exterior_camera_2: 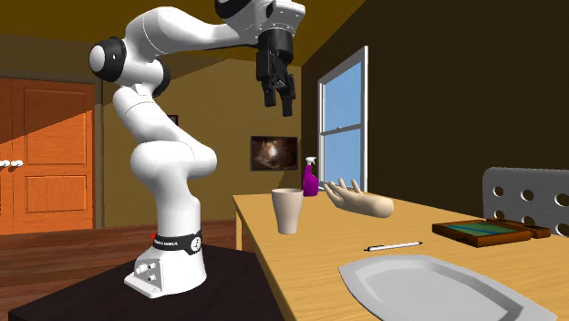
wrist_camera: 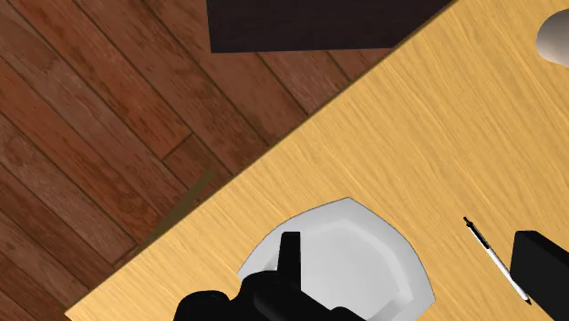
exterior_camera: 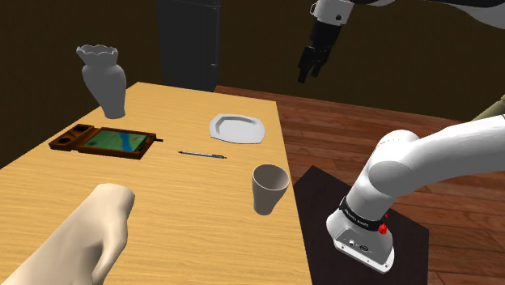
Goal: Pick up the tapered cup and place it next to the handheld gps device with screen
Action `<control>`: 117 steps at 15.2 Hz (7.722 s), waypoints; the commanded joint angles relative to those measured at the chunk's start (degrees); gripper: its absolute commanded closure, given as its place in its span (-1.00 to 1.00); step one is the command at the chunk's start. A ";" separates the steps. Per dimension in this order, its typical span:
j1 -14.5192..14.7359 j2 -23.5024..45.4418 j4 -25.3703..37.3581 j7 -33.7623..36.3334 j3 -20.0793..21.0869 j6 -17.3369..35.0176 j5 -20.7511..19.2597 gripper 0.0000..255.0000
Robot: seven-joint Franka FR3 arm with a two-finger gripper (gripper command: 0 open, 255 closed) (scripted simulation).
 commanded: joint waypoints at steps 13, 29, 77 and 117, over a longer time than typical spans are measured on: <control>5.56 -9.85 -20.69 10.57 8.26 9.80 10.97 -1.00; 16.43 -7.58 -35.32 20.77 20.49 27.71 26.75 -1.00; 13.70 -10.70 -17.23 23.00 15.95 6.75 21.02 1.00; 14.07 64.89 58.39 46.28 32.40 5.59 -0.97 1.00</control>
